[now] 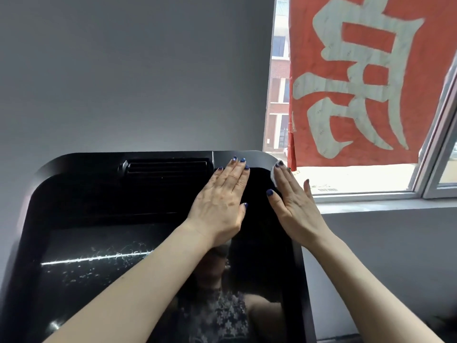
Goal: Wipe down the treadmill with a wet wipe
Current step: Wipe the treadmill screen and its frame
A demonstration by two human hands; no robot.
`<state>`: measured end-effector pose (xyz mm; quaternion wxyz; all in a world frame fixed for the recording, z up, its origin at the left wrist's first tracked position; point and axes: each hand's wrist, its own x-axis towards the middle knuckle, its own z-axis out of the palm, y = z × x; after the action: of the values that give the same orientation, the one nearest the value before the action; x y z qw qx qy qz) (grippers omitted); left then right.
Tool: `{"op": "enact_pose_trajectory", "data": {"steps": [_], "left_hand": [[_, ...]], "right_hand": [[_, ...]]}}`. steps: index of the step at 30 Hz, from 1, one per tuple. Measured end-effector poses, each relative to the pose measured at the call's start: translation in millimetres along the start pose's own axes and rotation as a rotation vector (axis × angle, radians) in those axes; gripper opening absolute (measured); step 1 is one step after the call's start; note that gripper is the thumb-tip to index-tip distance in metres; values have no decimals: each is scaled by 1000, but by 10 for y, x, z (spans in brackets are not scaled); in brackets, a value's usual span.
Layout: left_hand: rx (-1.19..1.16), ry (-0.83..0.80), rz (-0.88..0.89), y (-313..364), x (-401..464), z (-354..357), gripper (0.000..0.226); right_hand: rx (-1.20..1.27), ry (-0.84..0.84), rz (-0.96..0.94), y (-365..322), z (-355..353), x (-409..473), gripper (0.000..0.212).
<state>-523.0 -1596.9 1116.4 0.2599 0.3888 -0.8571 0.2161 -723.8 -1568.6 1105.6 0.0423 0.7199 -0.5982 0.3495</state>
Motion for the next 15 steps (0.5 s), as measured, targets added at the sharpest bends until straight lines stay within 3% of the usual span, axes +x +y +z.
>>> {"op": "enact_pose_trajectory", "data": {"steps": [5, 10, 15], "left_hand": [[72, 163, 23, -263, -140, -111, 71], [113, 128, -99, -615, -235, -165, 73], [148, 109, -94, -733, -251, -94, 75]], "right_hand": [[-91, -55, -57, 10, -66, -130, 73], [-156, -75, -90, -6, -132, -88, 72], [-202, -52, -77, -170, -142, 255, 77]]}}
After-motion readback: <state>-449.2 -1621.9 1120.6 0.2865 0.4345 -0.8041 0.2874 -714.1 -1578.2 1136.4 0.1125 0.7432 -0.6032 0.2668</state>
